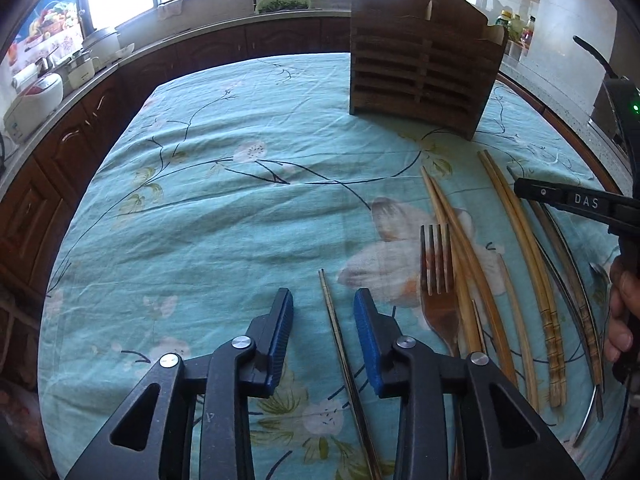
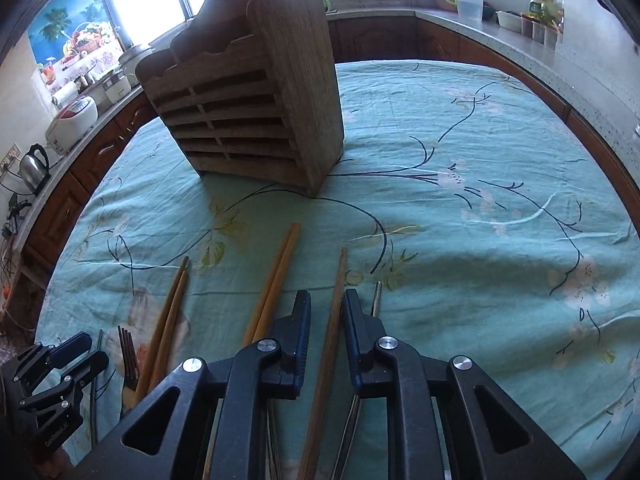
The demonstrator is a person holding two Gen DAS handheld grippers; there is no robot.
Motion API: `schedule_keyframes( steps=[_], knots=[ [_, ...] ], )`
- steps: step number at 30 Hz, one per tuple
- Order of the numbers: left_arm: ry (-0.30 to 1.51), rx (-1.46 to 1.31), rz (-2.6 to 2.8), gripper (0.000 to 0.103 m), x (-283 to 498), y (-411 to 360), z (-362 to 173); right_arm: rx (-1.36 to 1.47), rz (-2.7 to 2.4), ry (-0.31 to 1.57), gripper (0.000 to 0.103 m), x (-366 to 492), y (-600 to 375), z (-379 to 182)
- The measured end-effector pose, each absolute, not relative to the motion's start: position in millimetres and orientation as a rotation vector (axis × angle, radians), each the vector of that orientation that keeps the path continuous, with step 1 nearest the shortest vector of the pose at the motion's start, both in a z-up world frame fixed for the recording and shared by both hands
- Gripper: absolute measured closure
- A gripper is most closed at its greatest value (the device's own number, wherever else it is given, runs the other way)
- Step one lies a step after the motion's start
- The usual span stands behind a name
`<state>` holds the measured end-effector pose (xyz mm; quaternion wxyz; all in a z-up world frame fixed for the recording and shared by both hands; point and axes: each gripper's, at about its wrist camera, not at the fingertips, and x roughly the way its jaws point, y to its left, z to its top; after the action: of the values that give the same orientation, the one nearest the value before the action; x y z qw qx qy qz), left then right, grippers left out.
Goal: Organize utensils
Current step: 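Grasp a thin metal chopstick with the left tool while the right tool grasps a wooden chopstick, then carry both chopsticks to the wooden holder and lower them into it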
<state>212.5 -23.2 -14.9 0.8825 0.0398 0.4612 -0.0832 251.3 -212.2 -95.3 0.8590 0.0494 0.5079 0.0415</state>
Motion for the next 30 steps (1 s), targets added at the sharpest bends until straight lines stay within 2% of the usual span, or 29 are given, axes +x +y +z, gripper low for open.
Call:
schedule_keyframes(
  steps=[1,3,11,30],
  knots=[
    [0.957,0.088,-0.184,0.084,211.4,-25.7,-14.5,0.089,0.083,1.065,0.092,251.7,-211.6,-95.7],
    [0.953,0.094,-0.203,0.097,209.7,-29.9,-13.8,0.076,0.083,1.062,0.095,252.0,-211.7,-95.8],
    [0.954,-0.017,-0.255,0.100,217.8,-8.1,-6.9,0.196,0.127,0.991,0.097,233.5,-219.2,-68.3],
    [0.691,-0.172,-0.328,0.100,153.4,44.6,105.1,0.257,0.219,0.686,0.098,180.0,-218.7,57.6]
  ],
)
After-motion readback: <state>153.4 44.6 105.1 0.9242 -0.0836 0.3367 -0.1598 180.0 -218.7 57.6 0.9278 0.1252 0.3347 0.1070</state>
